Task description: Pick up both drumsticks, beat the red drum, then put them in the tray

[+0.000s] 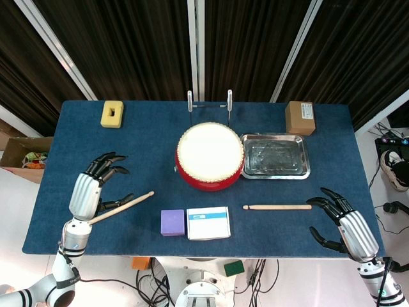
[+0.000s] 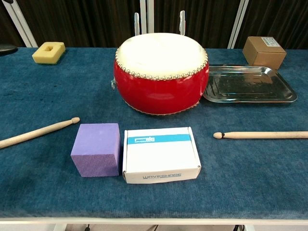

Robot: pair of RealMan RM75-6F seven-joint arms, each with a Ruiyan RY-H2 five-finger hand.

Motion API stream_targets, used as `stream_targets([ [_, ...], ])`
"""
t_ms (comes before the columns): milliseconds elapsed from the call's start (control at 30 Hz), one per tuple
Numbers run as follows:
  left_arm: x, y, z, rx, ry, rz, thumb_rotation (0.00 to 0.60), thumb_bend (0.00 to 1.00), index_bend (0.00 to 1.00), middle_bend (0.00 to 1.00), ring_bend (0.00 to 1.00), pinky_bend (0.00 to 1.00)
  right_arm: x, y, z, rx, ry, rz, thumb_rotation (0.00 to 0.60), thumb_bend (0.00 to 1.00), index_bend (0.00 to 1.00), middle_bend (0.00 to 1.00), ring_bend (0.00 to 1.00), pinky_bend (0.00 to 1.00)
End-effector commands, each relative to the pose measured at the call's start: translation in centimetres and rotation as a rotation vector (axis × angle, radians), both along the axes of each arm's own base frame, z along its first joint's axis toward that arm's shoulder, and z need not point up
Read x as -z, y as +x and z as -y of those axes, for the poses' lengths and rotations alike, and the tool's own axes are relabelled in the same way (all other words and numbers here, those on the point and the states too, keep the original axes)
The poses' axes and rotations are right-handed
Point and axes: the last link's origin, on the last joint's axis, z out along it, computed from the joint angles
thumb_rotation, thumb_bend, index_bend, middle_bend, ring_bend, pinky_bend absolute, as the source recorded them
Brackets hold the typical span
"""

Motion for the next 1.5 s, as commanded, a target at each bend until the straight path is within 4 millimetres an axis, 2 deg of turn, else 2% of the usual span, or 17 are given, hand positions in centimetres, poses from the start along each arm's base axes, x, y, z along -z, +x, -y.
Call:
stream_targets([
  [33, 0.0, -0.3, 0.0, -0.013, -0.003, -0.002, 0.600, 0.04, 0.40, 0.25, 0.18, 0.23, 0.1, -0.1, -0.1, 0.002, 0.006, 0.000, 0.600, 0.32, 0.29, 0.31, 0.09, 0.20],
  [200, 0.7, -1.1, 0.0, -0.062, -0.029, -0.028, 0.600, 0.04, 0.40, 0.25, 0.18, 0.23, -0.1, 0.0, -0.3, -0.002, -0.003, -0.005, 0.600, 0.32, 0.29, 0.31, 0.09, 0.20],
  [367, 3.6, -2.4, -0.7, -0.163, -0.145, -0.144, 0.600, 0.04, 0.44, 0.25, 0.18, 0.24, -0.3, -0.1, -0.5, 0.001, -0.011, -0.004, 0.600, 0.32, 0.29, 0.31, 0.09, 0.20],
  [500, 5.8, -3.0, -1.3, -0.221, -0.210, -0.190, 0.600, 0.11, 0.45, 0.25, 0.18, 0.24, -0.2, -0.2, -0.5, 0.007, -0.007, -0.007, 0.600, 0.32, 0.29, 0.31, 0.09, 0.20],
  [667, 7.6, -3.7, -1.6, -0.291, -0.259, -0.260, 0.600, 0.13, 0.45, 0.25, 0.18, 0.24, -0.2, -0.2, -0.4, 0.004, -0.008, -0.006, 0.600, 0.32, 0.29, 0.31, 0.09, 0.20],
  [867, 9.2, -3.7, -1.6, -0.342, -0.287, -0.312, 0.600, 0.13, 0.44, 0.25, 0.18, 0.24, -0.2, -0.4, -0.4, 0.011, -0.006, -0.006, 0.600, 0.32, 0.29, 0.31, 0.09, 0.20],
  [1233, 11.1, -3.2, -1.8, -0.373, -0.327, -0.376, 0.600, 0.16, 0.44, 0.24, 0.18, 0.24, -0.2, -0.6, -0.6, 0.015, -0.004, -0.009, 0.600, 0.32, 0.29, 0.31, 0.09, 0.20],
  [1500, 11.5, -3.7, -2.0, -0.399, -0.325, -0.446, 0.600, 0.24, 0.45, 0.23, 0.17, 0.24, -0.3, -0.7, -0.5, 0.017, 0.000, -0.005, 0.600, 0.32, 0.29, 0.31, 0.09, 0.20],
])
